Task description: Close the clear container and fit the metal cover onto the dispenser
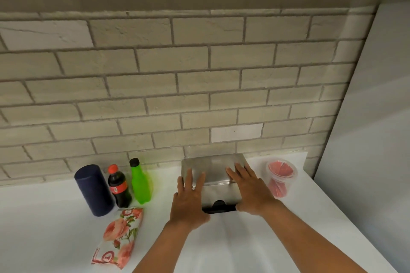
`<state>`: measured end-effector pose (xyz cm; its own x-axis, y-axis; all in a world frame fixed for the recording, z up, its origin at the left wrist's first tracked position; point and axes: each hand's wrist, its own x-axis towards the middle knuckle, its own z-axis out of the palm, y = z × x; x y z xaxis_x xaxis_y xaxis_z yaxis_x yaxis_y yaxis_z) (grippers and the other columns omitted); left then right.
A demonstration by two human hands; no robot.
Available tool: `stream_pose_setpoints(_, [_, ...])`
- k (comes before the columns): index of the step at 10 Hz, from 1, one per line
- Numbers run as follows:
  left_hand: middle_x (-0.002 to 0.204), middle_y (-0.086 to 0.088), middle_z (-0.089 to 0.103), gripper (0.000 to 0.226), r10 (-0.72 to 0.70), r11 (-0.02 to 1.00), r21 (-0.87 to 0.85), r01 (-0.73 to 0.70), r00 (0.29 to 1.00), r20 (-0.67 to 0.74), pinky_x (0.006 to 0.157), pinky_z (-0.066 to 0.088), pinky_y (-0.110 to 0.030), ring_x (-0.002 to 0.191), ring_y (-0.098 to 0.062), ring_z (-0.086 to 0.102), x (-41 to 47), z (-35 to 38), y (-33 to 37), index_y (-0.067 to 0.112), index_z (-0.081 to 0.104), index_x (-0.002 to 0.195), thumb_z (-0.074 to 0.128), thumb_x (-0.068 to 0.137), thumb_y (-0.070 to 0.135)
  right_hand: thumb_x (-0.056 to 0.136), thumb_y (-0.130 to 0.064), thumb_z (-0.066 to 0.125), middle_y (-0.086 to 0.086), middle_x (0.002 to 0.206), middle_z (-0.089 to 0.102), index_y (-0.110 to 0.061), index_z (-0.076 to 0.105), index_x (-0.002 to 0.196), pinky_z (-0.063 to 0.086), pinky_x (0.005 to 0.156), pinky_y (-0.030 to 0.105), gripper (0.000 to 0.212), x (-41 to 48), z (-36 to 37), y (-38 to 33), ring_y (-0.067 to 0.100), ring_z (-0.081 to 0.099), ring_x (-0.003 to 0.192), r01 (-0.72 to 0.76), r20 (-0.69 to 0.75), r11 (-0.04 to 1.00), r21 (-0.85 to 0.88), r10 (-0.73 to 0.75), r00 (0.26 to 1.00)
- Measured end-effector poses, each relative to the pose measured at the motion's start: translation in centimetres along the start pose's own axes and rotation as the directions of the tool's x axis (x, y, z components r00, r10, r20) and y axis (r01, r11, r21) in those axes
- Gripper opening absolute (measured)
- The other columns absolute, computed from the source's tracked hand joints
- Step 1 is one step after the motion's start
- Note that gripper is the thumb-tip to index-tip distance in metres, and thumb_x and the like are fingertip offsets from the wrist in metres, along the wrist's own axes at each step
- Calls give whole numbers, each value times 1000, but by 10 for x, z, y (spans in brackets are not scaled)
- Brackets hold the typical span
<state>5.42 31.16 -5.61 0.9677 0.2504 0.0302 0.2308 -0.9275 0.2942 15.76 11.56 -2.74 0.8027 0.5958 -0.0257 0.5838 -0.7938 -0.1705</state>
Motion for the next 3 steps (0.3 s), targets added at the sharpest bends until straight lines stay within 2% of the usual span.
stream_pose_setpoints(1, [172, 4, -34, 118, -35, 998, -47, 38, 998, 51, 130, 25, -46, 161, -33, -25, -16, -4, 8, 43, -8, 168, 77, 87, 38, 90, -25, 79, -7, 178, -7, -37, 5, 170, 27, 127, 49, 110, -20, -2, -2, 22, -8, 164, -22, 31, 999, 36, 21, 999])
stream_pose_setpoints(3, [177, -5, -19, 111, -19, 999, -32, 21, 997, 80, 129, 26, -41, 164, -31, -11, -59, -13, 26, 33, 1, 170, 75, 90, 51, 92, -34, 73, -1, 178, 12, -32, 17, 169, 29, 125, 42, 95, -66, -1, -4, 24, 15, 162, 10, 26, 999, 42, -12, 1000])
